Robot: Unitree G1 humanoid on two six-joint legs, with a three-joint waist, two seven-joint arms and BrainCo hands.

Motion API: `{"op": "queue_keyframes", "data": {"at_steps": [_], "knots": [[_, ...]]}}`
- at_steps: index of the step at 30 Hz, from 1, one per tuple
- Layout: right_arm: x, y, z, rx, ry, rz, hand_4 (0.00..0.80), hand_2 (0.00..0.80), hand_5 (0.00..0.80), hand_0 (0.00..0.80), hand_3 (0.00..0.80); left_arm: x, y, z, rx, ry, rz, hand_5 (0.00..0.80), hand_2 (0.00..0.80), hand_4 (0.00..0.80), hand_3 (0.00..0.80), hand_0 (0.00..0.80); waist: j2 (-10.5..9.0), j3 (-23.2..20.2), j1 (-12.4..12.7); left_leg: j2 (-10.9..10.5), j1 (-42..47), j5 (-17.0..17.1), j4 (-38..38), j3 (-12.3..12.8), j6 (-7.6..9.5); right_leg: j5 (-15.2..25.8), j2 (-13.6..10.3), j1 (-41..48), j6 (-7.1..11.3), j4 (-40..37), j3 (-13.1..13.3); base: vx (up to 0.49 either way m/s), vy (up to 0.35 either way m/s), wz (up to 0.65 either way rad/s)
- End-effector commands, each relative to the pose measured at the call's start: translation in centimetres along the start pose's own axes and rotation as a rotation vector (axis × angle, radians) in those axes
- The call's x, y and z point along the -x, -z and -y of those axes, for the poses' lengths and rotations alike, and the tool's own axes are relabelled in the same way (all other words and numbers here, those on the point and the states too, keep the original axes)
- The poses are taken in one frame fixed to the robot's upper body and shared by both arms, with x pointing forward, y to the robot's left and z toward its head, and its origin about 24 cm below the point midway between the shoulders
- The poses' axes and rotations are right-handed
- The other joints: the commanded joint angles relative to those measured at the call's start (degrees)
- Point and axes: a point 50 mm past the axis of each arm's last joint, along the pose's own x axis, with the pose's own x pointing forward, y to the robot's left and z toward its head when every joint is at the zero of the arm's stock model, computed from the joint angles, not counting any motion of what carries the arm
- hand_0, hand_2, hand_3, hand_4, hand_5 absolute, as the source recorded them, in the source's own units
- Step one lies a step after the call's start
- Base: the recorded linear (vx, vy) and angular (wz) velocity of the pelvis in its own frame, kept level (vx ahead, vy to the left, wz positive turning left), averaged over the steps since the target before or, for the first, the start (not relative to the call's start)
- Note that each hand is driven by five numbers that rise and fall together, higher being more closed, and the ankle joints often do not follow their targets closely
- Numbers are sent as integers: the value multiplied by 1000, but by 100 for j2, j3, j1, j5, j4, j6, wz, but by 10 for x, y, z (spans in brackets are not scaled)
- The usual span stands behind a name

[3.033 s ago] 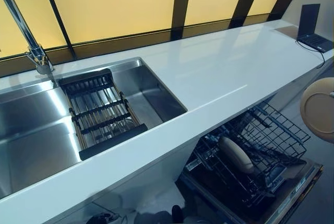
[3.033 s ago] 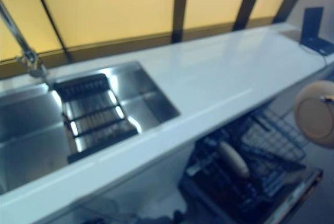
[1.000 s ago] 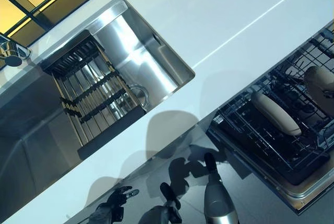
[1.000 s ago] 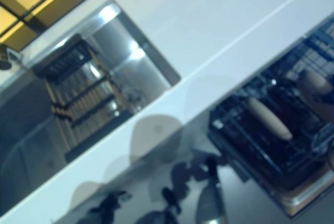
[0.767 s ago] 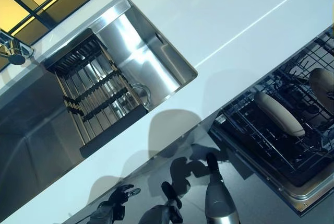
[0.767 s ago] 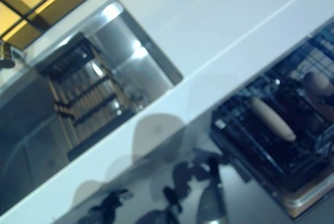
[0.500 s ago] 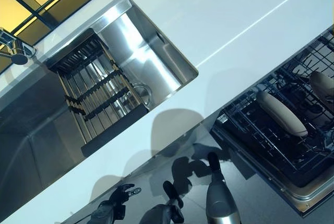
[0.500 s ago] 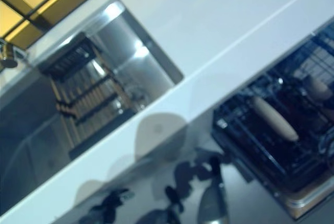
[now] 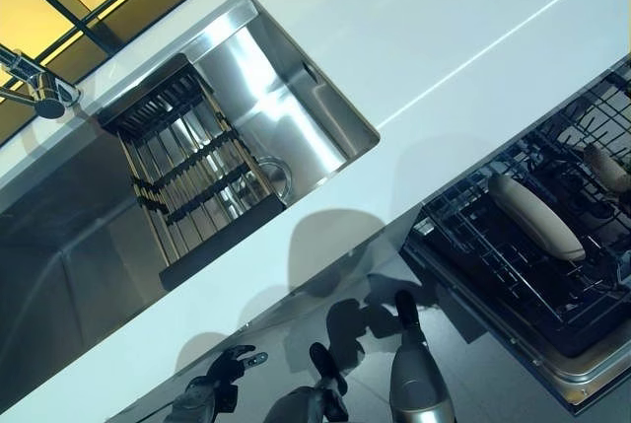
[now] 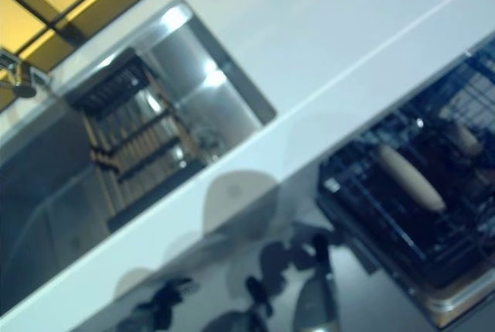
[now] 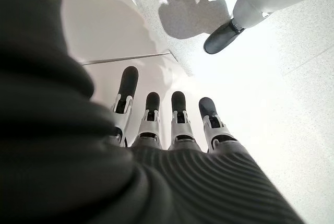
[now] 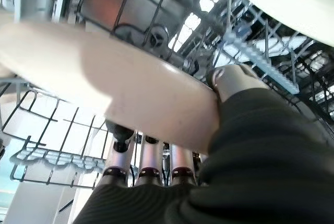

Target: Take plates into dishwasher

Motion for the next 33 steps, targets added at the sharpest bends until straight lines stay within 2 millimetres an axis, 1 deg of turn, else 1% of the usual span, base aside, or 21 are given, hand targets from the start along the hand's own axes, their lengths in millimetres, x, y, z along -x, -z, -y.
{"op": "queue_keyframes", "data": {"at_steps": [1,7,11,12,15,19,26,33], "knots": [[-7,-4,2,-42,38,-10,0,0,0,0,0,0,-31,-33,-23,-83,105,0,0,0,0,0,-458,-424,166,7,483,-454,-2,-186,-79,-237,-78,-9,371,99,-136,-1,4,4],[-6,2,5,-49,28,-39,0,0,0,0,0,1,-30,-35,-23,-86,102,0,0,0,0,0,-515,-452,158,16,510,-458,-2,-189,-77,-232,-59,26,369,91,-114,0,1,1],[-3,9,6,-42,10,-60,0,0,0,0,0,2,-30,-37,-18,-91,100,0,0,0,0,0,-621,-504,139,39,541,-468,-2,-171,-70,-227,-25,77,375,72,-92,31,9,0],[0,14,7,-40,10,-69,0,0,0,0,0,2,-27,-38,-21,-94,94,0,0,0,0,0,-690,-540,134,54,569,-479,-2,-166,-68,-228,-8,102,376,71,-86,48,-17,-1],[3,20,9,-44,17,-77,0,0,0,0,0,3,-25,-41,-26,-105,82,0,0,0,0,0,-837,-597,127,97,618,-502,-2,-138,-62,-220,28,142,384,63,-76,40,-30,0],[7,24,16,-44,30,-85,0,0,0,0,0,5,-22,-45,-29,-123,65,0,0,0,0,0,-1017,-672,112,133,664,-525,-2,-119,-44,-217,86,182,392,64,-37,35,-29,-1],[15,36,29,-39,47,-105,0,0,0,0,0,9,-14,-55,-41,-172,26,0,0,0,0,0,-1405,-873,108,224,757,-575,-2,-69,-9,-219,197,306,412,43,59,45,-36,-1],[23,46,40,-40,57,-130,0,0,0,0,0,12,-5,-60,-44,-194,-6,0,0,0,0,0,-1648,-1108,99,275,854,-606,-2,-30,15,-239,278,422,427,22,173,57,-5,-2]]}}
